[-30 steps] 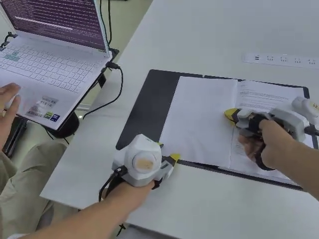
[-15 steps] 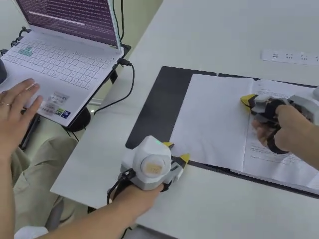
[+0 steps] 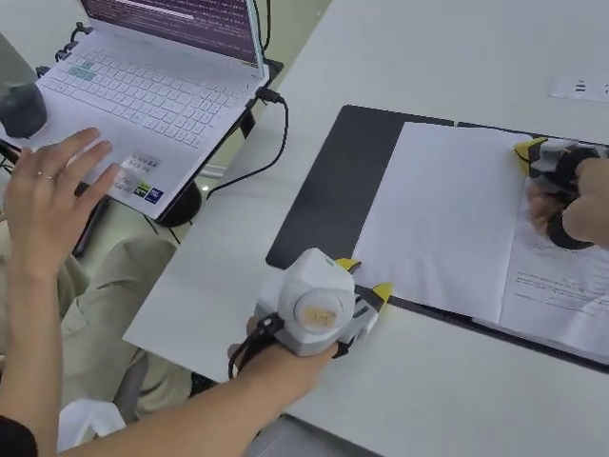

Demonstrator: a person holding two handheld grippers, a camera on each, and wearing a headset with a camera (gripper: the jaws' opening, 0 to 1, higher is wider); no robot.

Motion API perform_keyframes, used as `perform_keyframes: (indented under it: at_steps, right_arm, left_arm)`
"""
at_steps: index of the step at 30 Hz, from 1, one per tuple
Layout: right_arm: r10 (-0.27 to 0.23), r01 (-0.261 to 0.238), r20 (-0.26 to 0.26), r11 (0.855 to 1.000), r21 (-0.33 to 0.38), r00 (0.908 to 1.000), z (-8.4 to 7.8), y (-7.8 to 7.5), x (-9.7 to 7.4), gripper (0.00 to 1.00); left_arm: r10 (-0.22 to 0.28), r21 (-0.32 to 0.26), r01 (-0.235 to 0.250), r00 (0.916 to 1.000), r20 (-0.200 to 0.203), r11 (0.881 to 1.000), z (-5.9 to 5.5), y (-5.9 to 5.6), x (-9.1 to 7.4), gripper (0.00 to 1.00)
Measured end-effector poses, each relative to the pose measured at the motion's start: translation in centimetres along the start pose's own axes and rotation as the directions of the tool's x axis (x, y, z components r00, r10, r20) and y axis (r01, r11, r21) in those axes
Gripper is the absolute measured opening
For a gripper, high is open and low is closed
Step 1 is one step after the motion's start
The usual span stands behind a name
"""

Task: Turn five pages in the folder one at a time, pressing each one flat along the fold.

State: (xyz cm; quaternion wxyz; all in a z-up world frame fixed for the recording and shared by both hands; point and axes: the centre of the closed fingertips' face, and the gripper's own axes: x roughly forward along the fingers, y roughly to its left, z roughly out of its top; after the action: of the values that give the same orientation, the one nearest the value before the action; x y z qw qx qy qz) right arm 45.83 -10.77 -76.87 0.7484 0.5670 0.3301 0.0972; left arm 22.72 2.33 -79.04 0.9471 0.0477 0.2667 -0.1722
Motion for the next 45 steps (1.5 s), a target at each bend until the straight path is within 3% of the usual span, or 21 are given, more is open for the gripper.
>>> perform_keyframes:
  at_steps: [7,10,21,25,36,45]
  right_arm:
    - [0.010,-0.017,0.085,0.997,0.081,0.9964,1.8,0.2,1.3,0.00]
    - [0.007,-0.013,0.078,0.997,0.078,0.9969,1.7,0.1,1.4,0.00]
    - [0.013,-0.011,-0.063,0.999,0.041,0.9979,-0.9,-0.4,-0.8,0.00]
    - [0.012,-0.010,-0.069,0.999,0.034,0.9975,-1.3,-0.7,-1.8,0.00]
    - [0.045,-0.037,-0.170,0.998,0.050,0.9844,-4.2,-1.3,-4.6,0.00]
    - [0.062,-0.047,-0.211,0.996,0.076,0.9756,-6.0,-1.7,-6.6,0.00]
  left_arm:
    - [0.000,0.004,0.000,1.0000,0.003,1.000,0.0,0.0,0.0,0.26]
    - [0.000,0.004,0.000,1.0000,0.002,1.000,0.0,0.0,0.0,0.26]
    - [0.000,-0.002,0.000,1.0000,0.006,1.000,0.0,0.0,0.0,0.26]
    - [0.002,-0.001,-0.002,1.0000,0.007,1.000,-0.1,0.0,0.0,0.26]
    - [-0.002,0.007,0.002,1.0000,0.005,1.000,0.0,-0.1,0.0,0.26]
    - [-0.003,0.012,0.003,1.0000,0.006,1.000,0.0,0.0,0.0,0.26]
